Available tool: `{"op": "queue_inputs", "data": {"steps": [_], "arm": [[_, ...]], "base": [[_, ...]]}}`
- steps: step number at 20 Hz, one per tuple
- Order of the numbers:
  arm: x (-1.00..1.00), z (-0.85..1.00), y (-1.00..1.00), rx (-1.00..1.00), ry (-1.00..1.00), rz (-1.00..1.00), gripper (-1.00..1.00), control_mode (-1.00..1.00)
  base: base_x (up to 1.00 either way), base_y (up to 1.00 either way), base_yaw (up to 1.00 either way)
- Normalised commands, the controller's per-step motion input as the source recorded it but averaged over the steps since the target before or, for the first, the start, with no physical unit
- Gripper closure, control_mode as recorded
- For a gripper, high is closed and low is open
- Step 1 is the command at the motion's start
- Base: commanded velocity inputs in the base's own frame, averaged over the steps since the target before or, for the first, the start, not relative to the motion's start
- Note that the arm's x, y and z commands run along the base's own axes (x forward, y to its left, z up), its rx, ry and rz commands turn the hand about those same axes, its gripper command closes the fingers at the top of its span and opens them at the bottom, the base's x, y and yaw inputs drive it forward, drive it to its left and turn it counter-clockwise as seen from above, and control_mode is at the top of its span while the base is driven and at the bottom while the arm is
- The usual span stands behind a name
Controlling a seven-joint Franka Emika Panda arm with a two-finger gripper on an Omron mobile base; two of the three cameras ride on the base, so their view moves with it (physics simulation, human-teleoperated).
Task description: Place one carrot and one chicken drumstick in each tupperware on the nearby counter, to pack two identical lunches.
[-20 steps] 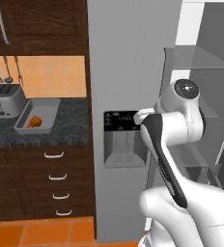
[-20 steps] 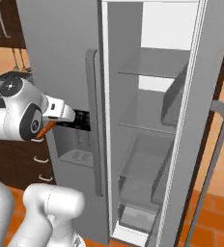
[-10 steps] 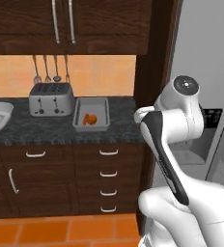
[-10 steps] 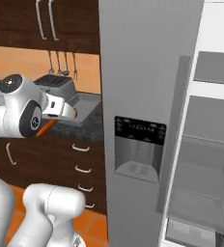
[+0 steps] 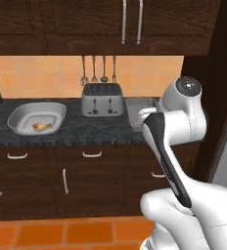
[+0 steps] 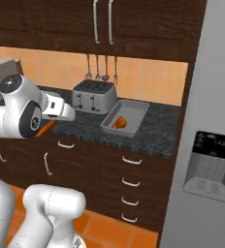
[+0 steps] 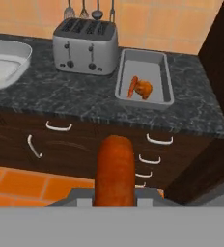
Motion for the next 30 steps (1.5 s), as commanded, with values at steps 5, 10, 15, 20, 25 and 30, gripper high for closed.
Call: {"op": "queue_inputs", "data": {"steps": [5,10,15,20,25,30], "arm": [[0.0,0.0,0.0,0.0,0.0,0.0,1.0,1.0],[0.0,0.0,0.0,0.0,0.0,0.0,1.0,1.0],[0.0,0.0,0.0,0.0,0.0,0.0,1.0,1.0],[0.0,0.0,0.0,0.0,0.0,0.0,1.0,1.0],[0.12,-0.01,-0.09,0.01,-0.01,0.0,1.0,-1.0],[0.89,-0.69,-0.46,0.06,-0.01,0.0,1.0,-1.0]], "base": [[0.23,1.0,-0.02],[0.35,1.0,-0.01],[0.57,0.99,-0.03],[0.83,0.5,-0.03],[0.49,-0.12,0.0],[0.0,0.0,0.0]]}}
